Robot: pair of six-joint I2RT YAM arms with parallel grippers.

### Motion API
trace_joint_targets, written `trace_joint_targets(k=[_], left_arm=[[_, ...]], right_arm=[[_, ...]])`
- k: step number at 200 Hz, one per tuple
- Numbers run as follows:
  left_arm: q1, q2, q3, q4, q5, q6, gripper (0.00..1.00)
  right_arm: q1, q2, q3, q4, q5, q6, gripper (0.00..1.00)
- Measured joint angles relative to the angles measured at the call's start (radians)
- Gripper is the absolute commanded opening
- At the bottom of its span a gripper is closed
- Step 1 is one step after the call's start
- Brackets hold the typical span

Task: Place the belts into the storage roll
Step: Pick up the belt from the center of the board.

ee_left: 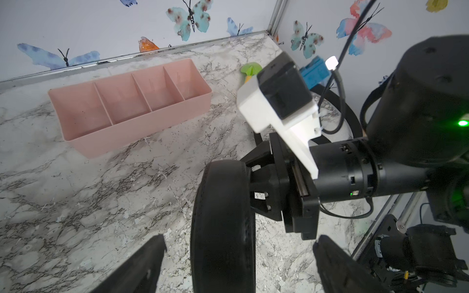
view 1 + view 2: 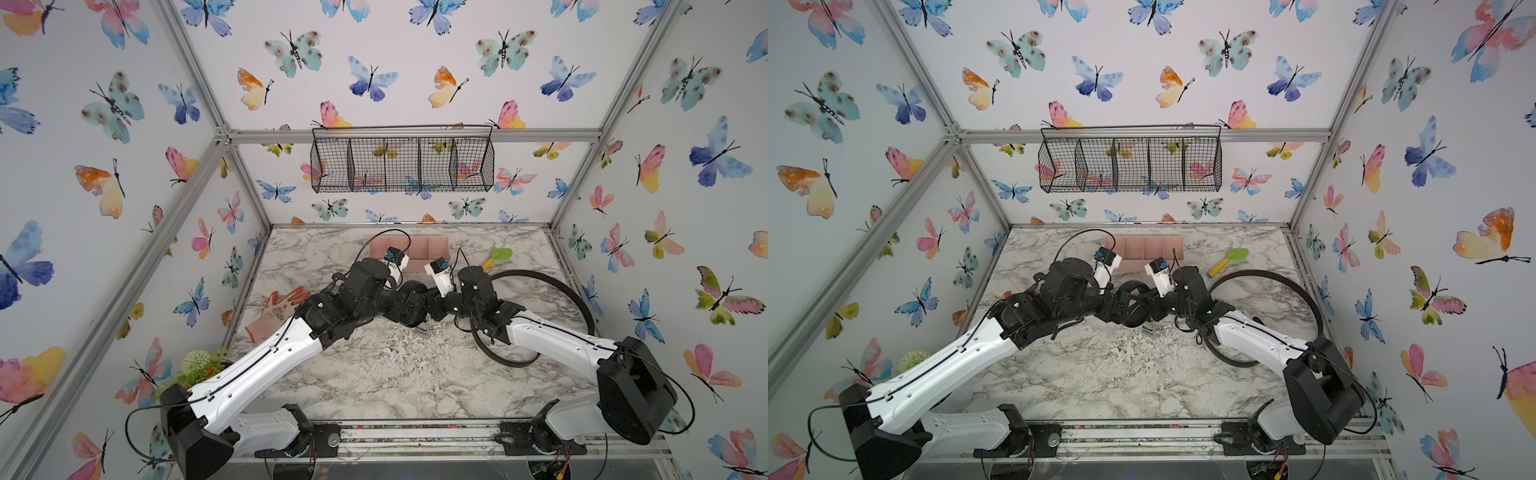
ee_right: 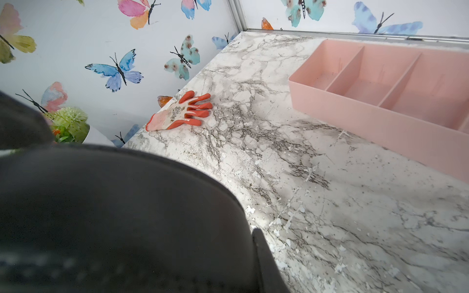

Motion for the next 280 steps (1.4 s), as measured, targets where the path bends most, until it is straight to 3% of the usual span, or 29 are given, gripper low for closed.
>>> trace_joint_targets(k=[35, 55, 91, 114, 194, 280], left_arm=[[0.000, 0.093, 0.109, -0.069, 0.020, 0.005, 0.98], [0.001, 0.125, 0.137, -0.097, 0.041, 0.008, 0.91], [0.006, 0.176, 0.198, -0.164, 0.066, 0.023, 0.90], [0.006, 0.187, 0.211, -0.192, 0.080, 0.028, 0.81], [0.006, 0.218, 0.216, -0.211, 0.096, 0.030, 0.73], [0.006, 0.298, 0.256, -0.227, 0.145, 0.031, 0.40]], right_arm=[[0.000, -0.034, 0.000, -0.019, 0.010, -0.060, 0.03], [0.000, -0.052, 0.000, -0.031, 0.017, -0.102, 0.03], [0.000, -0.100, -0.004, -0.043, 0.057, -0.172, 0.04], [0.000, -0.127, -0.004, -0.063, 0.082, -0.222, 0.03], [0.000, -0.154, -0.031, -0.114, 0.157, -0.336, 0.03], [0.000, -0.174, -0.065, -0.134, 0.187, -0.381, 0.03]])
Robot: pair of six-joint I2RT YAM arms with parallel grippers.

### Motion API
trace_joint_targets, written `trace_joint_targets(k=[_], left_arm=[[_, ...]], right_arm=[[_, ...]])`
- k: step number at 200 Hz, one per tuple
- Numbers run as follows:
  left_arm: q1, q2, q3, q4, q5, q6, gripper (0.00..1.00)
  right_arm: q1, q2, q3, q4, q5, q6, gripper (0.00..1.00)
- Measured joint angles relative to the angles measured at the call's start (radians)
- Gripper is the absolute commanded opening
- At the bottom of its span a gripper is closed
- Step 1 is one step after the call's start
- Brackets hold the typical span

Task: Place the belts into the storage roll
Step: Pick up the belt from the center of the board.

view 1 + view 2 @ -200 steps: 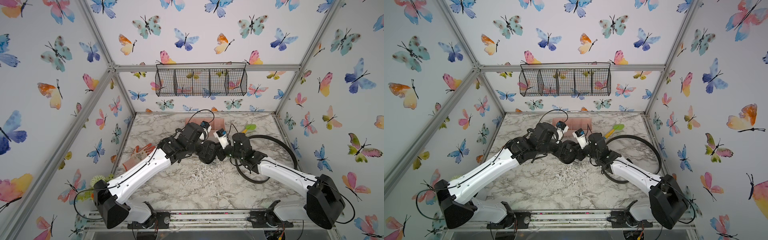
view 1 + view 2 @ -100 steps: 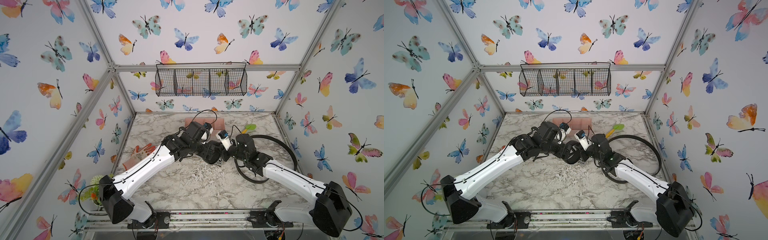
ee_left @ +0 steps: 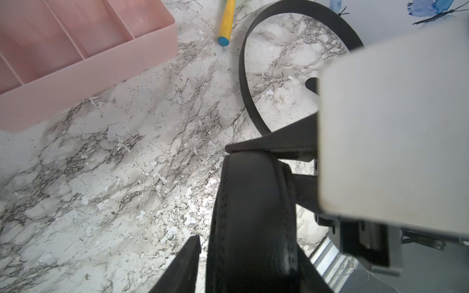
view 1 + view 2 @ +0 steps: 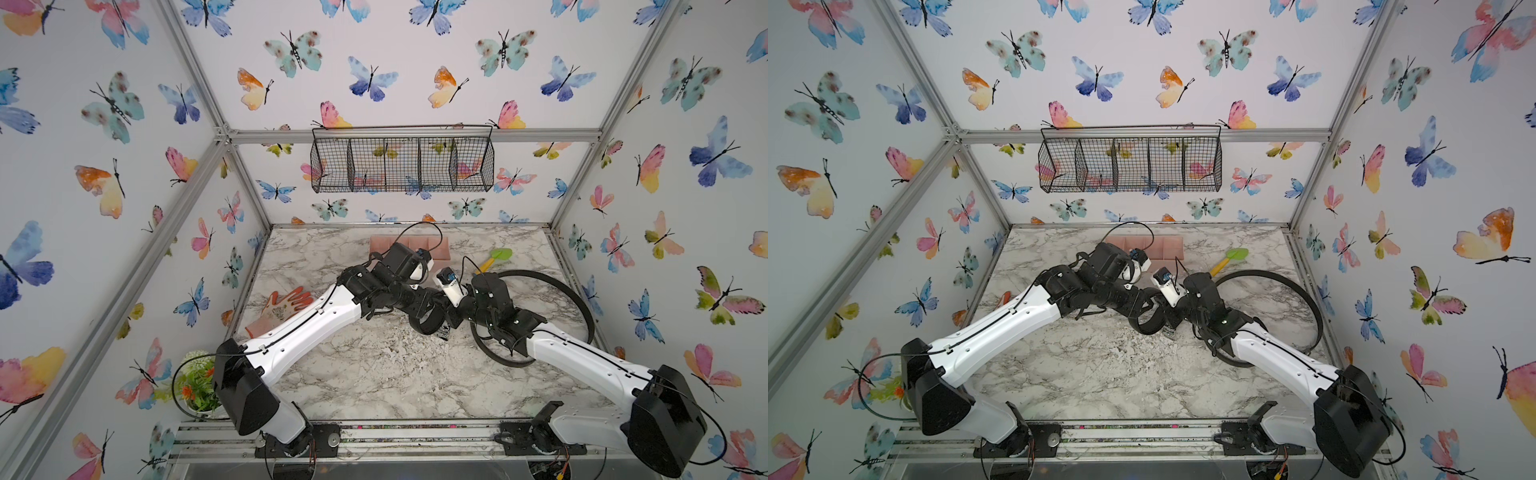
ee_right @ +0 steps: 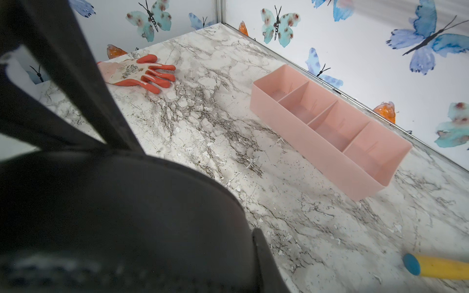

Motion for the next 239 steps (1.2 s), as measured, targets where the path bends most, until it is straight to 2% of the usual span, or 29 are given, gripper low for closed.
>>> trace_joint_targets(k=[25, 57, 77, 112, 144, 164, 203, 204, 205, 209, 239], left_arm=[[0.000, 0.027, 0.034, -0.027, 0.021, 0.007, 0.29], [0.000, 0.046, 0.052, -0.043, 0.025, 0.015, 0.22], [0.000, 0.046, 0.057, -0.045, 0.022, 0.015, 0.21], [0.000, 0.046, 0.070, -0.065, -0.008, 0.016, 0.18], [0.000, 0.048, 0.090, -0.093, -0.055, 0.015, 0.15], [0.000, 0.051, 0.106, -0.112, -0.092, 0.016, 0.16], [0.004, 0.051, 0.124, -0.133, -0.185, 0.014, 0.16], [0.004, 0.051, 0.124, -0.133, -0.185, 0.014, 0.16], [0.004, 0.051, 0.124, -0.133, -0.189, 0.014, 0.16], [0.005, 0.051, 0.124, -0.134, -0.199, 0.014, 0.16], [0.029, 0.051, 0.135, -0.148, -0.259, 0.011, 0.16]], right_arm=[[-0.002, -0.002, -0.001, 0.000, 0.010, 0.001, 0.04], [-0.005, -0.002, -0.002, 0.000, 0.023, 0.005, 0.03], [-0.005, -0.002, -0.002, 0.001, 0.024, 0.021, 0.04], [-0.003, 0.004, 0.006, -0.006, 0.024, 0.077, 0.22], [-0.004, 0.020, 0.050, -0.006, 0.019, 0.163, 0.55], [-0.004, 0.019, 0.070, 0.000, 0.018, 0.209, 0.68], [-0.004, 0.018, 0.106, -0.016, 0.020, 0.262, 0.79], [-0.004, 0.018, 0.106, -0.016, 0.021, 0.263, 0.83], [-0.004, 0.018, 0.109, -0.018, 0.021, 0.265, 0.92], [-0.004, 0.017, 0.113, -0.021, 0.021, 0.268, 0.98], [-0.005, -0.016, 0.124, -0.065, 0.053, 0.292, 0.99]])
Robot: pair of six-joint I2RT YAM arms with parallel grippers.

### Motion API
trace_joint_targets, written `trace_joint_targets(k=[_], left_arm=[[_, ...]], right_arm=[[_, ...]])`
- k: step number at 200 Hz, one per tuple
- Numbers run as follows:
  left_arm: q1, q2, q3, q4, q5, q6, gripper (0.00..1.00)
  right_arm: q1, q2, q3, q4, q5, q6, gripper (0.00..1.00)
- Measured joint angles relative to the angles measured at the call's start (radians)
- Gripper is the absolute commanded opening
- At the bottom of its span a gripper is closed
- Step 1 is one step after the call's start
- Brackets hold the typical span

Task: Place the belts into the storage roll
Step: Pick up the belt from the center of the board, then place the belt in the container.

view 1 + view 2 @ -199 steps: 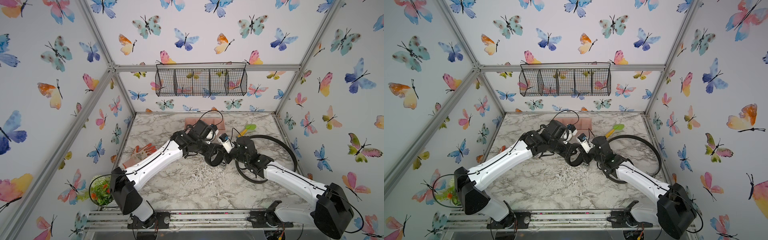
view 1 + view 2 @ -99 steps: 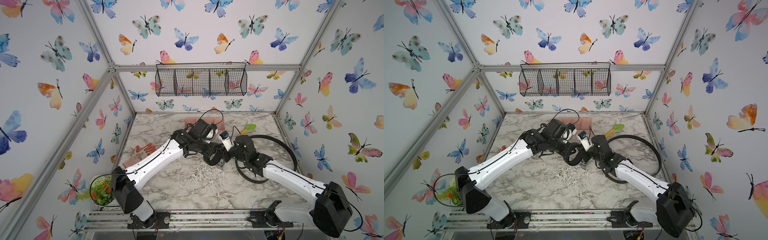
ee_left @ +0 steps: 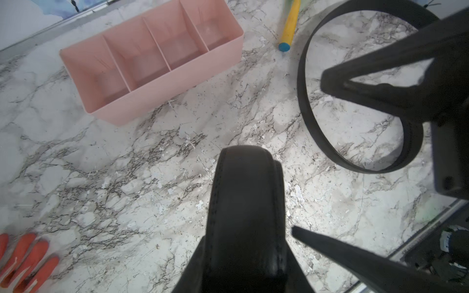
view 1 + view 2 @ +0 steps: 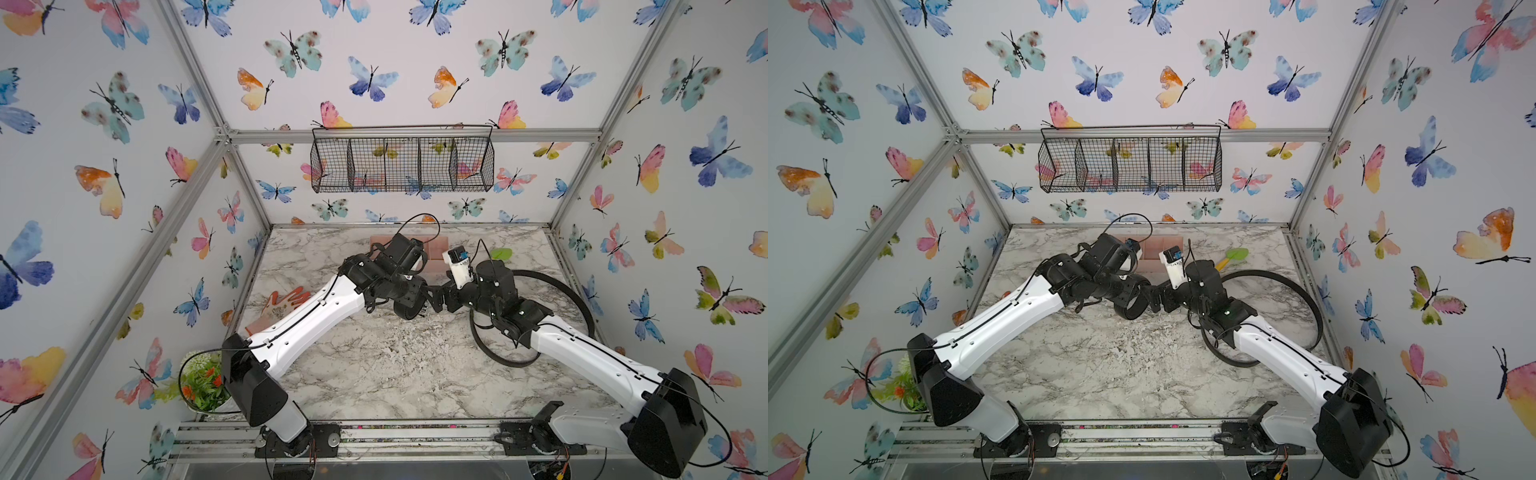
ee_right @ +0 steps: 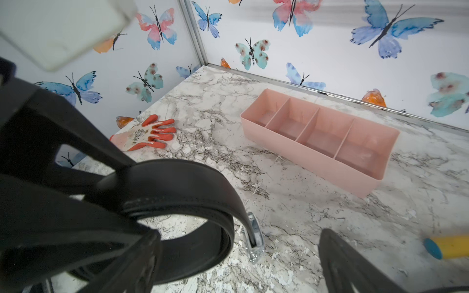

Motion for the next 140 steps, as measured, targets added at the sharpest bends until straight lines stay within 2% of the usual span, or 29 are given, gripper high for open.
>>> trace_joint_targets(k=[52, 81, 140], left_arm=[[0.159, -0.001, 0.018, 0.013, -0.074, 0.002, 0.17], [0.242, -0.001, 0.024, 0.037, -0.099, 0.012, 0.17], [0.320, 0.005, 0.108, 0.128, -0.119, 0.061, 0.17]], right_arm=[[0.000, -0.145, -0.057, -0.032, 0.044, 0.046, 0.99], [0.000, -0.177, -0.096, -0.054, 0.048, 0.058, 0.99], [0.000, -0.192, -0.120, -0.064, 0.055, 0.061, 0.99]])
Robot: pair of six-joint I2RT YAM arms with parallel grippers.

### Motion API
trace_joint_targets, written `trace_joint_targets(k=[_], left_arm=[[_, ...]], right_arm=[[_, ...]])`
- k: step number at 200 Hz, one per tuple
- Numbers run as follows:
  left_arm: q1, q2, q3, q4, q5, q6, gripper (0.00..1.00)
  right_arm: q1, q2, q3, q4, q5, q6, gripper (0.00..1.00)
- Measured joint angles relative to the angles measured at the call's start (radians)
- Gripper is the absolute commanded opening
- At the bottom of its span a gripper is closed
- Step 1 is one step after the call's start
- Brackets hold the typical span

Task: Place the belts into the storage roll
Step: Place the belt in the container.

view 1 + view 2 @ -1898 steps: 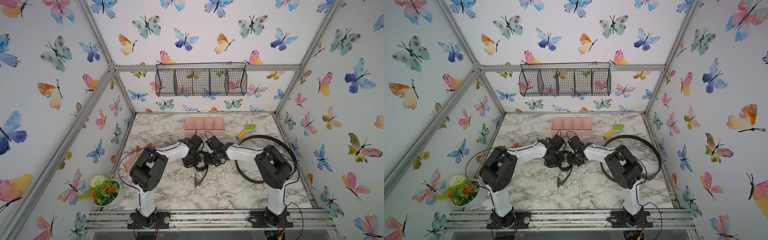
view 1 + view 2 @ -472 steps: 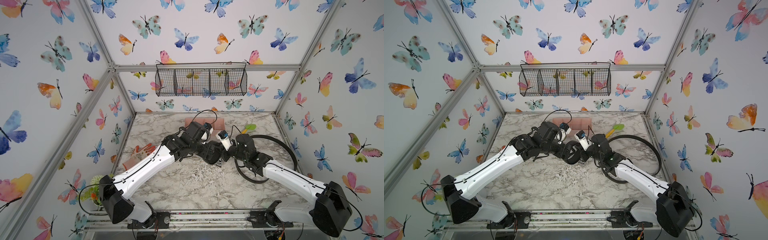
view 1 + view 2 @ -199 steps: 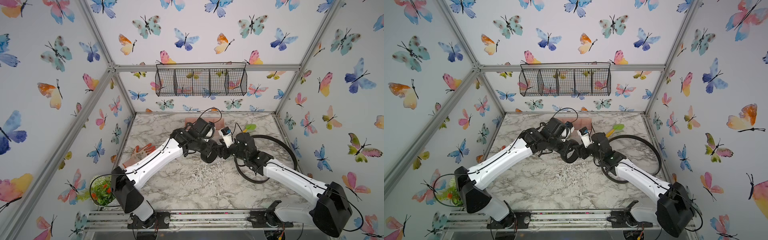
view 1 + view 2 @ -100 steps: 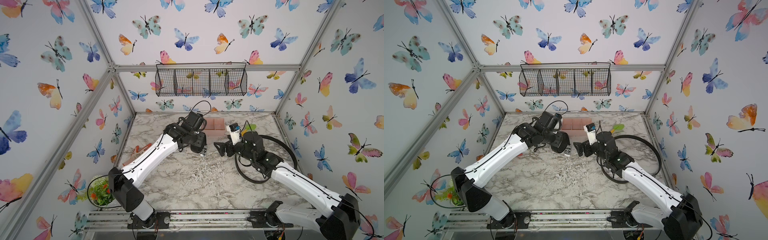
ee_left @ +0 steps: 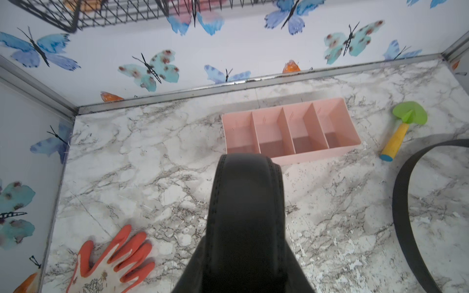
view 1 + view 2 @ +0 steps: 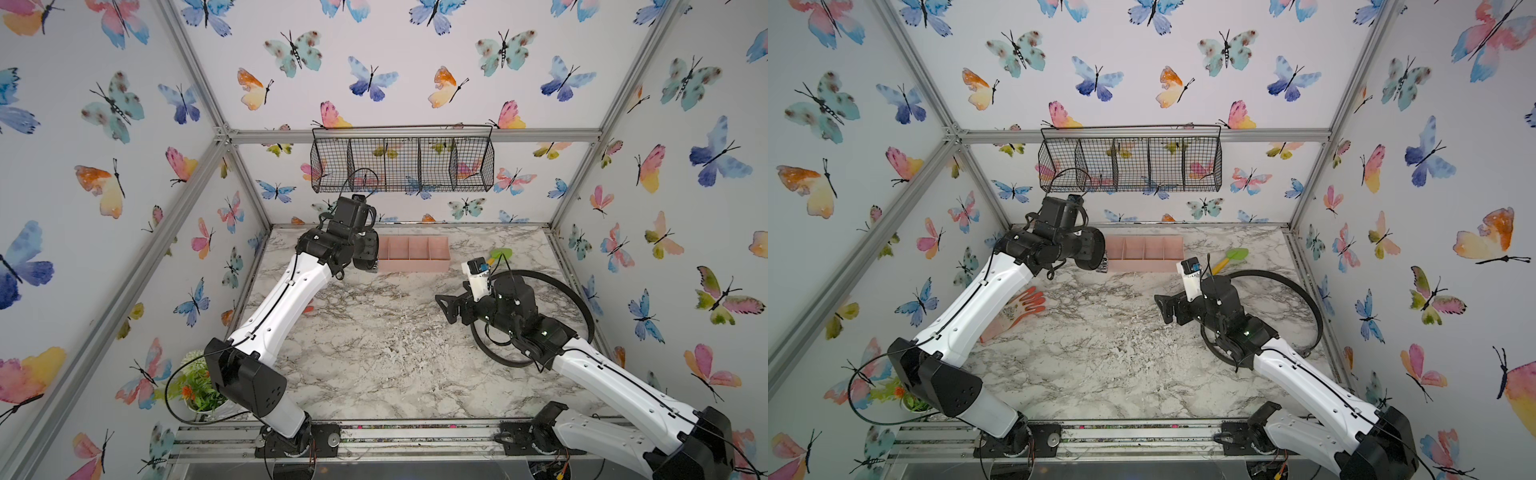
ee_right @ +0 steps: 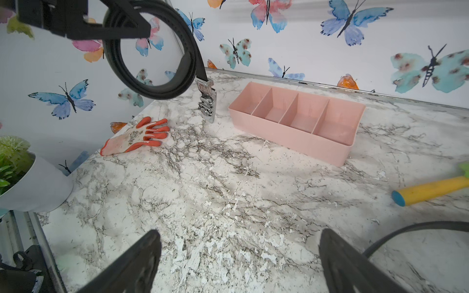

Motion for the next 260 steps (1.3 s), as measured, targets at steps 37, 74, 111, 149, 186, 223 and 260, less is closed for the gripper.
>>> trace_joint_targets(k=[37, 74, 111, 149, 186, 223, 260], left_arm=[[0.010, 0.048, 0.043, 0.066, -0.011, 0.023, 0.17], [0.013, 0.106, 0.060, 0.121, -0.013, 0.037, 0.17], [0.020, 0.154, 0.071, 0.171, -0.013, 0.046, 0.17], [0.036, 0.178, 0.053, 0.225, -0.012, 0.046, 0.17], [0.053, 0.195, 0.027, 0.280, -0.005, 0.045, 0.17], [0.071, 0.231, 0.008, 0.333, 0.013, 0.042, 0.17], [0.078, 0.271, -0.024, 0.358, 0.031, 0.026, 0.17]], right_arm=[[0.000, -0.009, -0.021, 0.000, 0.002, 0.000, 0.99], [0.000, -0.030, -0.037, 0.000, 0.014, -0.003, 0.99], [0.000, -0.050, -0.055, 0.000, 0.028, -0.011, 0.99], [0.000, -0.057, -0.076, -0.001, 0.034, -0.012, 0.99], [0.000, -0.061, -0.082, -0.002, 0.041, -0.017, 0.99], [0.000, -0.064, -0.094, -0.003, 0.048, -0.019, 0.99], [0.000, -0.064, -0.106, -0.004, 0.051, -0.019, 0.99]])
